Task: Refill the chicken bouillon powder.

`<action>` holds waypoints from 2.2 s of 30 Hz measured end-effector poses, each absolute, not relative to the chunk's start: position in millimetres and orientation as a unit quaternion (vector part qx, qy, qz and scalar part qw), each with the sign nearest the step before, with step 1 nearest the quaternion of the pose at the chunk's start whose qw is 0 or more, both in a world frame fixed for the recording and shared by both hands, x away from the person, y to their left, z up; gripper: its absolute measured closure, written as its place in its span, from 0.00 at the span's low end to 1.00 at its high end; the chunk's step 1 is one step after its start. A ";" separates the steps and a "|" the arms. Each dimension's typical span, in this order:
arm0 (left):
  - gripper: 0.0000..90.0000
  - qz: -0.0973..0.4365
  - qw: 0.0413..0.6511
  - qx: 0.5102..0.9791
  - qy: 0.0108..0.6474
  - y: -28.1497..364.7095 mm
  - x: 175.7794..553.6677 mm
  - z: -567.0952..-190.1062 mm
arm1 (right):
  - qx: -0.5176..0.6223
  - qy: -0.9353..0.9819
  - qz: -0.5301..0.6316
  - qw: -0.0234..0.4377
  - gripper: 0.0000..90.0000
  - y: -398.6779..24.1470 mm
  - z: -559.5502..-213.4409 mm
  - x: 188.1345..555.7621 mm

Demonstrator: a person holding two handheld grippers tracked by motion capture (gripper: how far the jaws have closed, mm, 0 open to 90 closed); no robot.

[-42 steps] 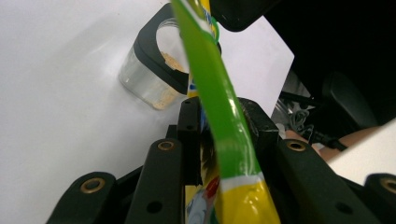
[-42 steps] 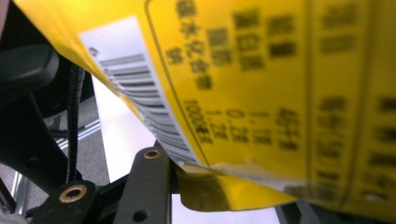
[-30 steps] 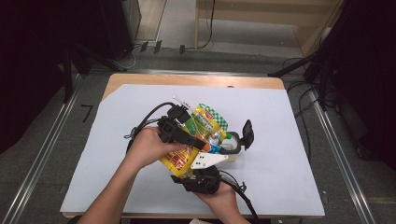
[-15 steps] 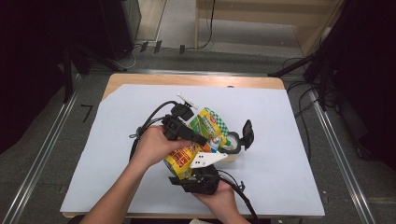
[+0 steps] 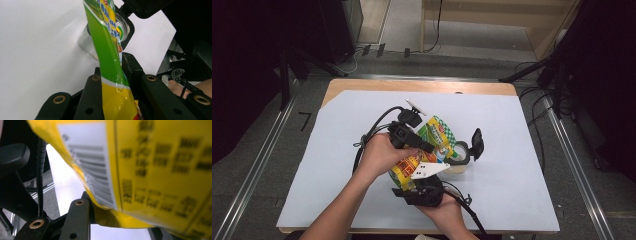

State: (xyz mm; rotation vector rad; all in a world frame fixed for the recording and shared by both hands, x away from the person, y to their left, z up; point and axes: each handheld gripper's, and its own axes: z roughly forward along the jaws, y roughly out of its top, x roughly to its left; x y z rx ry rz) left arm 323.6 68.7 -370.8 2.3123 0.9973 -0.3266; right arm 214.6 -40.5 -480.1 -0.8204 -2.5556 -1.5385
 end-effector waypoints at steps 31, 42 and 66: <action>0.88 -0.204 0.226 0.860 0.409 53.2 363.7 -356.7 | -0.256 -0.814 -0.521 0.025 0.81 -34.9 -467.4 226.7; 0.88 -0.201 0.210 0.864 0.412 43.5 371.4 -351.8 | -0.264 -0.804 -0.531 0.030 0.78 -36.6 -462.7 229.7; 0.90 -0.165 0.212 0.885 0.380 40.8 372.6 -343.3 | -0.258 -0.799 -0.543 0.026 0.84 -38.5 -455.0 230.5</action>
